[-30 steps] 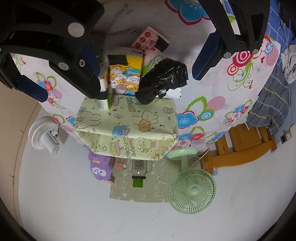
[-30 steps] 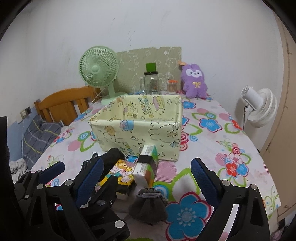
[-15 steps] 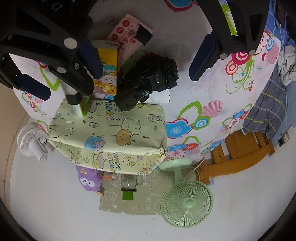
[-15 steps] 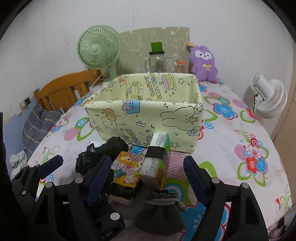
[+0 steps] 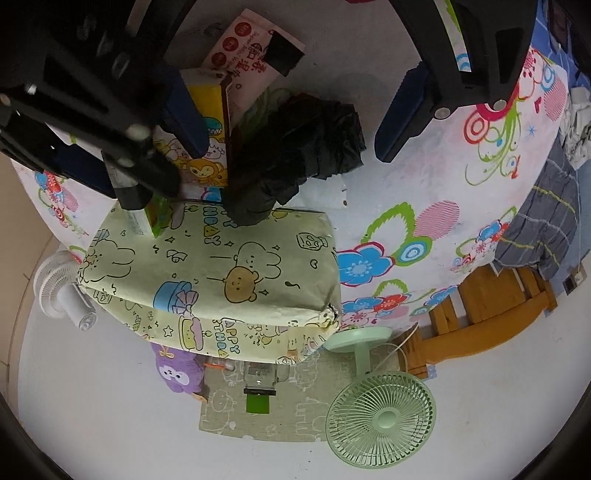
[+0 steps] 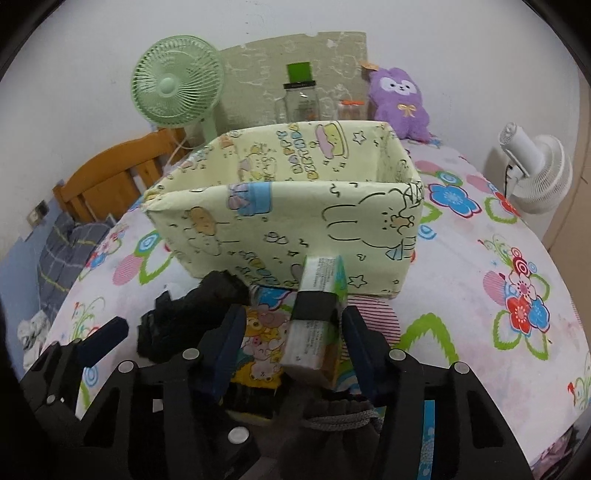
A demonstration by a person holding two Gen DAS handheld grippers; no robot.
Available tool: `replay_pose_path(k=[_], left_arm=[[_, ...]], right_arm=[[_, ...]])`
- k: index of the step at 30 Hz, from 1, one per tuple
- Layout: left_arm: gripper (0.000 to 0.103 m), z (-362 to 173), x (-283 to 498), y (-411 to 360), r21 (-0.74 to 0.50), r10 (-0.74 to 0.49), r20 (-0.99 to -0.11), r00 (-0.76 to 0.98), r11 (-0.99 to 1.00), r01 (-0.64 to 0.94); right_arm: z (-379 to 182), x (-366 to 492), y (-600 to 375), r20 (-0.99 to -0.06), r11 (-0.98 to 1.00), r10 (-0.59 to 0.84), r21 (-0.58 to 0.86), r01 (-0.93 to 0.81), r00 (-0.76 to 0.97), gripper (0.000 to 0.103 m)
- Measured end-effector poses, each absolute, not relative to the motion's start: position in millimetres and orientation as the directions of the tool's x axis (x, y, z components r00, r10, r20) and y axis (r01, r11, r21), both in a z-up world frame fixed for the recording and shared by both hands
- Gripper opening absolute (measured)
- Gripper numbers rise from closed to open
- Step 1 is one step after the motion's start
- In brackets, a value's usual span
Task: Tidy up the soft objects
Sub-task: 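Grasp the white-green carton with the right gripper while the left gripper grasps the black plastic bag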
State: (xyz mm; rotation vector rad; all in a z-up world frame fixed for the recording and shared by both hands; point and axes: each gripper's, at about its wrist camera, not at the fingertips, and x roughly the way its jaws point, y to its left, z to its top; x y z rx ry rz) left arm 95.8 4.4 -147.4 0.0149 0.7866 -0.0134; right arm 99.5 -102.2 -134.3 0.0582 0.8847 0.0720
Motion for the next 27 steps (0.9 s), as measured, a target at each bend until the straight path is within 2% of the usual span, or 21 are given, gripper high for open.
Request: replay_pose_path(k=[4,7,9,20,27], left_arm=[[0.091,-147.3,98.5,7.4,-0.004,-0.016,-0.708,0.706,1.000,0.018],[0.080,-147.0,99.8,11.0,-0.030,-0.036,-0.710,0.703,0.999,0.021],[0.077,-147.7,101.7,14.2,-0.046,-0.043,-0.713,0.699,0.999,0.015],[0.042,-150.8,107.8,19.7,-0.082,-0.079,-0.719,0.690,0.996,0.029],[0.038,-144.5,104.1,16.7,-0.088,-0.091,-0.710,0.698,0.995,0.040]], right_arm=[[-135.2,103.2,-105.2,-0.776,0.995,0.090,0.093,-0.029,0.624,0.035],[-132.3,102.4,-101.2,-0.768,0.995,0.094,0.090,-0.039,0.633,0.032],[-129.9,101.5,-97.3,-0.762,0.995,0.094,0.082,-0.049,0.641,0.030],[-131.1,104.4,-89.4,-0.767,0.996,0.085,0.068,-0.051,0.636,0.028],[-126.7,103.8,-90.8,-0.762,0.997,0.082,0.070,-0.043,0.642,0.027]])
